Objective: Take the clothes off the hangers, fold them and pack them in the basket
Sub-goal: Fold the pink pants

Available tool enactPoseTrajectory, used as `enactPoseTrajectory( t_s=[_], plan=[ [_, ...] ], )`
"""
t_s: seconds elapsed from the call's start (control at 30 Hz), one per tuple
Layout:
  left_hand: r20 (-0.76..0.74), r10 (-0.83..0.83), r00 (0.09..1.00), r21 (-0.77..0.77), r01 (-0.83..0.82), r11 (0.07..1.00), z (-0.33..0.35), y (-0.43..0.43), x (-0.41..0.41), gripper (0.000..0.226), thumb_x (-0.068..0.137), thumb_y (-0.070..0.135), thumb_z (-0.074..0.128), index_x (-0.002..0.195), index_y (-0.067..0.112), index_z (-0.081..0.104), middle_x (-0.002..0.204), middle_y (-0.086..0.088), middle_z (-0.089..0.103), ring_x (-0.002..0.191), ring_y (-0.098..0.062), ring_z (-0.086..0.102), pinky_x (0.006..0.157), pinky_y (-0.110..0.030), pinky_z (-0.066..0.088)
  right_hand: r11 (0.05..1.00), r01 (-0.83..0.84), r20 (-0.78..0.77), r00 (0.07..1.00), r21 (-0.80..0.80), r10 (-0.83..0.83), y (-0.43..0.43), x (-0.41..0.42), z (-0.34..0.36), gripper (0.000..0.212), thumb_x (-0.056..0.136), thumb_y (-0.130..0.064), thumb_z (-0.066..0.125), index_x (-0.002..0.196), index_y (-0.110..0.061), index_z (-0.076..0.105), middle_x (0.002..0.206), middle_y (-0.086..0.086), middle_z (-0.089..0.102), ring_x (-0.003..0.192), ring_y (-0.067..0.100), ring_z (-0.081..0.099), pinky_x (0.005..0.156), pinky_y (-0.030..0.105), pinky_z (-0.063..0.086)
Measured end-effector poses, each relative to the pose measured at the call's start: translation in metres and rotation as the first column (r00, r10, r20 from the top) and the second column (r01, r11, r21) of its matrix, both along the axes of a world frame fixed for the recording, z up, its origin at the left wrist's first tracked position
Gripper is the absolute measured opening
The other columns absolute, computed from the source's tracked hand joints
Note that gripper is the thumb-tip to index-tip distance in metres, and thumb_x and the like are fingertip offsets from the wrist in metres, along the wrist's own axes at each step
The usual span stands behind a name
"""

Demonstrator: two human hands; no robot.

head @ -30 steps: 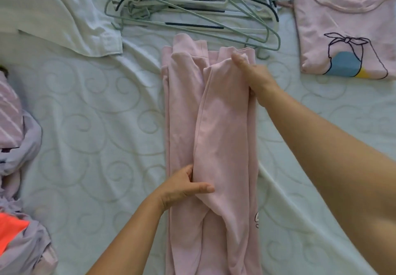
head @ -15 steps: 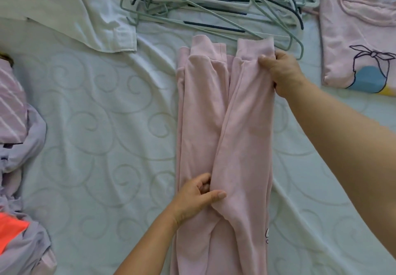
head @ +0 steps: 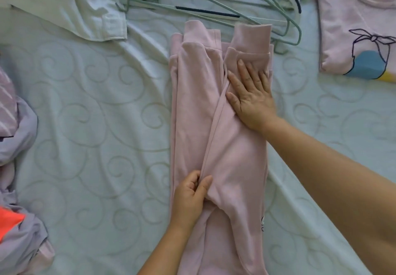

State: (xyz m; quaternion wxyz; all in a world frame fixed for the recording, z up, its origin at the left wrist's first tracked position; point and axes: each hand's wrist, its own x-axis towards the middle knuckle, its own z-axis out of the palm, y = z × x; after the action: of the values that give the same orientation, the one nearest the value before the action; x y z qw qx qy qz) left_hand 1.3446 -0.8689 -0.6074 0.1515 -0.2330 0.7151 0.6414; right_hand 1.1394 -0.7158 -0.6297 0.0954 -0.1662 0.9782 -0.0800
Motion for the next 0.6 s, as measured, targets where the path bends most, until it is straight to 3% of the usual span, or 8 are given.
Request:
enactPoseTrajectory(
  t_s=[0.1, 0.2, 0.27, 0.33, 0.43, 0.5, 0.57, 0.6],
  plan=[
    [-0.030, 0.003, 1.000, -0.093, -0.006, 0.996, -0.004, 0.002, -0.001, 0.045, 0.069, 0.056, 0.056, 0.063, 0.012, 0.047, 0.052, 0.008, 0.035, 0.051, -0.002, 0.031, 0.049, -0.023, 0.027, 0.997, 0.045, 0.099, 0.994, 0.062, -0.051, -0.003, -0.008, -0.001, 0.067, 0.087, -0.058, 0.004, 0.149, -0.033, 0.007, 0.158, -0.004, -0.008, 0.145, 0.013, -0.010, 0.112, 0.031, -0.018],
    [-0.004, 0.063, 0.998, -0.056, -0.063, 0.996, 0.002, 0.003, 0.007, 0.038, 0.066, 0.055, 0.060, 0.074, 0.018, 0.058, 0.055, 0.006, 0.045, 0.055, -0.003, 0.039, 0.054, -0.023, 0.036, 0.994, 0.086, 0.147, 0.986, -0.067, -0.075, 0.003, 0.001, 0.019, 0.067, 0.088, -0.057, 0.012, 0.149, -0.030, 0.012, 0.159, -0.002, -0.004, 0.145, 0.014, -0.009, 0.114, 0.030, -0.012],
    [0.053, 0.111, 0.992, 0.051, -0.114, 0.992, 0.010, 0.001, 0.015, 0.040, 0.065, 0.051, 0.066, 0.091, 0.021, 0.062, 0.070, -0.002, 0.062, 0.067, -0.009, 0.056, 0.066, -0.025, 0.048, 0.949, 0.152, 0.033, 0.988, -0.277, -0.149, 0.011, 0.032, 0.033, 0.064, 0.092, -0.050, 0.027, 0.146, -0.017, 0.027, 0.156, 0.009, 0.015, 0.143, 0.018, 0.008, 0.115, 0.030, 0.000],
    [0.079, 0.102, 0.992, 0.147, -0.113, 0.983, 0.018, 0.000, 0.026, 0.046, 0.065, 0.041, 0.071, 0.106, 0.022, 0.060, 0.091, -0.002, 0.070, 0.084, -0.010, 0.065, 0.077, -0.022, 0.052, 0.826, 0.304, 0.035, 0.944, -0.474, -0.328, 0.022, 0.084, 0.040, 0.056, 0.090, -0.041, 0.040, 0.131, -0.004, 0.045, 0.135, 0.016, 0.042, 0.124, 0.022, 0.034, 0.108, 0.039, 0.024],
    [0.046, 0.049, 0.998, 0.099, -0.054, 0.994, 0.028, -0.005, 0.037, 0.054, 0.065, 0.044, 0.068, 0.113, 0.020, 0.058, 0.106, 0.002, 0.067, 0.098, -0.005, 0.063, 0.087, -0.018, 0.048, 0.572, 0.643, 0.372, 0.764, -0.510, -0.526, 0.028, 0.185, 0.048, 0.045, 0.082, -0.052, 0.053, 0.104, -0.013, 0.049, 0.097, -0.003, 0.043, 0.086, 0.018, 0.046, 0.084, 0.042, 0.044],
    [-0.019, 0.050, 0.999, -0.169, -0.053, 0.984, 0.032, -0.017, 0.045, 0.052, 0.068, 0.049, 0.061, 0.111, 0.020, 0.057, 0.108, 0.010, 0.062, 0.099, 0.004, 0.056, 0.090, -0.013, 0.042, 0.478, 0.813, 0.568, 0.577, -0.332, -0.587, 0.027, 0.245, 0.053, 0.039, 0.079, -0.040, 0.069, 0.098, -0.015, 0.046, 0.093, -0.003, 0.043, 0.082, 0.018, 0.049, 0.083, 0.042, 0.046],
    [-0.018, 0.077, 0.997, -0.453, -0.077, 0.888, 0.029, -0.028, 0.060, 0.054, 0.072, 0.041, 0.071, 0.113, 0.011, 0.055, 0.104, 0.005, 0.054, 0.098, -0.005, 0.049, 0.091, -0.021, 0.039, 0.398, 0.898, 0.671, 0.414, -0.189, -0.615, 0.027, 0.286, 0.058, 0.043, 0.073, -0.020, 0.077, 0.102, -0.014, 0.046, 0.096, 0.000, 0.047, 0.081, 0.013, 0.053, 0.079, 0.036, 0.047],
    [0.057, 0.128, 0.990, -0.511, -0.082, 0.856, 0.031, -0.031, 0.068, 0.055, 0.072, 0.031, 0.077, 0.114, 0.004, 0.053, 0.102, 0.000, 0.052, 0.097, -0.013, 0.049, 0.089, -0.027, 0.039, 0.352, 0.925, 0.710, 0.344, -0.144, -0.614, 0.026, 0.299, 0.060, 0.046, 0.072, -0.017, 0.079, 0.104, -0.013, 0.046, 0.097, 0.003, 0.050, 0.079, 0.011, 0.054, 0.073, 0.029, 0.046]
  ],
)
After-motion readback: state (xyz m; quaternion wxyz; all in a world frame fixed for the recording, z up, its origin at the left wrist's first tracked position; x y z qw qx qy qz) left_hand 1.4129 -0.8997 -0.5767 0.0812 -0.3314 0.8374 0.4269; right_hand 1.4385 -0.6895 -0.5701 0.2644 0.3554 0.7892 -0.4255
